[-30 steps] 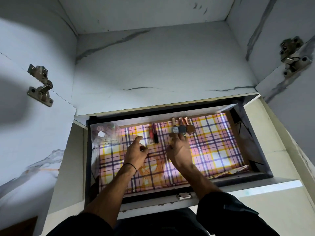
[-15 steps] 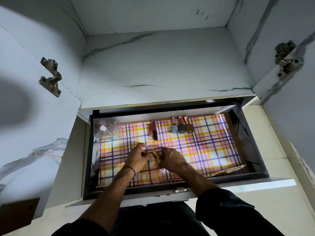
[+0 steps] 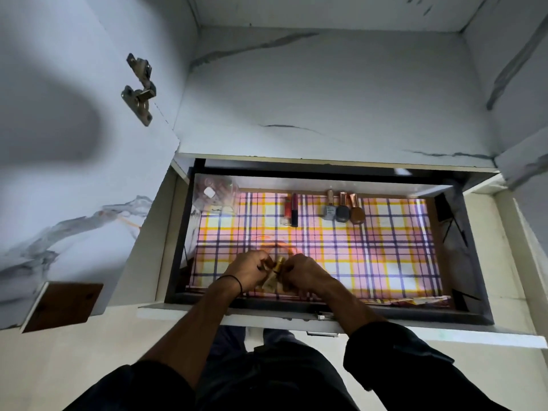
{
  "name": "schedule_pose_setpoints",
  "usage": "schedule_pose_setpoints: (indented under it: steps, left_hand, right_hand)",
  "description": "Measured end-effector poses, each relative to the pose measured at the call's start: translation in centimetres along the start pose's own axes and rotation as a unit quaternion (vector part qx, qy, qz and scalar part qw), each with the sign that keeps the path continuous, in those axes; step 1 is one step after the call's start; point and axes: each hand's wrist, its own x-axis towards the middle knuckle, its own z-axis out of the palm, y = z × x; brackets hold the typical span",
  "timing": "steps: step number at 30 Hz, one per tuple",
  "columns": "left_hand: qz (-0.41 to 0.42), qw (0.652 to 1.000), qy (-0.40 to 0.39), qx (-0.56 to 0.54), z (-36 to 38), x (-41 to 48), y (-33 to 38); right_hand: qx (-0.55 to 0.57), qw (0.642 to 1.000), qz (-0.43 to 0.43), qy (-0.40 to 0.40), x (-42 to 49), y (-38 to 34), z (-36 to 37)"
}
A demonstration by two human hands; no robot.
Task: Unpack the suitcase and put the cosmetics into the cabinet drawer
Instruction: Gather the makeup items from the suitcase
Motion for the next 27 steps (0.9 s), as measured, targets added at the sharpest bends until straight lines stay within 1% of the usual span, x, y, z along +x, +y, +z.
schedule_pose_setpoints:
  steps: [3, 5, 6, 8, 10, 11, 12, 14, 17, 18, 20, 22, 24, 27]
  left_hand:
    - [-0.005, 1.000, -0.016, 0.015, 0.1, 0.0, -0.1]
    - [-0.005, 1.000, -0.016, 0.012, -0.2, -0.2, -0.3]
    - [-0.005, 1.000, -0.012, 0.006, -0.5, -0.4, -0.5]
    - [0.000, 1.000, 0.016, -0.022, -1.4, -1.2, -1.1]
    - [0.014, 0.997, 0.058, -0.051, -2.6, -2.9, -1.8]
    - [0.028, 0.994, 0.083, -0.065, -3.3, -4.0, -2.3]
    - [0.044, 0.990, 0.111, -0.081, -3.9, -5.1, -2.7]
    - [0.075, 0.972, 0.187, -0.122, -4.9, -8.9, -4.2]
    - [0.108, 0.924, 0.322, -0.178, -5.3, -16.4, -6.9]
    - [0.098, 0.904, 0.369, -0.192, -4.9, -19.5, -8.4]
    - [0.052, 0.871, 0.433, -0.225, -3.3, -25.6, -12.3]
    - [-0.002, 0.851, 0.455, -0.263, -1.3, -30.8, -16.8]
    - [-0.064, 0.829, 0.473, -0.290, 1.5, -36.2, -22.0]
    - [-0.146, 0.784, 0.508, -0.325, 5.4, -43.8, -29.0]
  right_hand:
    - [0.014, 1.000, -0.007, 0.023, -0.4, 0.0, -0.3]
    - [-0.016, 0.999, 0.001, 0.028, -0.5, -0.2, -0.2]
    - [-0.044, 0.998, 0.009, 0.042, -0.6, -0.4, -0.1]
    - [-0.120, 0.985, 0.010, 0.121, -1.3, -1.3, 0.1]
    - [-0.145, 0.966, -0.039, 0.212, -2.9, -3.6, 0.6]
    - [-0.134, 0.959, -0.078, 0.239, -3.7, -5.1, 1.1]
    - [-0.118, 0.953, -0.114, 0.254, -4.5, -6.6, 1.6]
    - [-0.093, 0.943, -0.189, 0.257, -6.5, -10.3, 4.0]
    - [-0.050, 0.934, -0.271, 0.228, -9.8, -15.2, 9.0]
    - [-0.045, 0.931, -0.293, 0.215, -11.1, -16.6, 11.4]
    - [-0.049, 0.925, -0.329, 0.186, -13.5, -18.6, 16.6]
    - [-0.043, 0.926, -0.346, 0.144, -15.4, -19.9, 21.7]
    - [-0.063, 0.930, -0.355, 0.076, -17.2, -20.7, 27.8]
    - [-0.082, 0.926, -0.366, -0.038, -19.4, -21.7, 36.8]
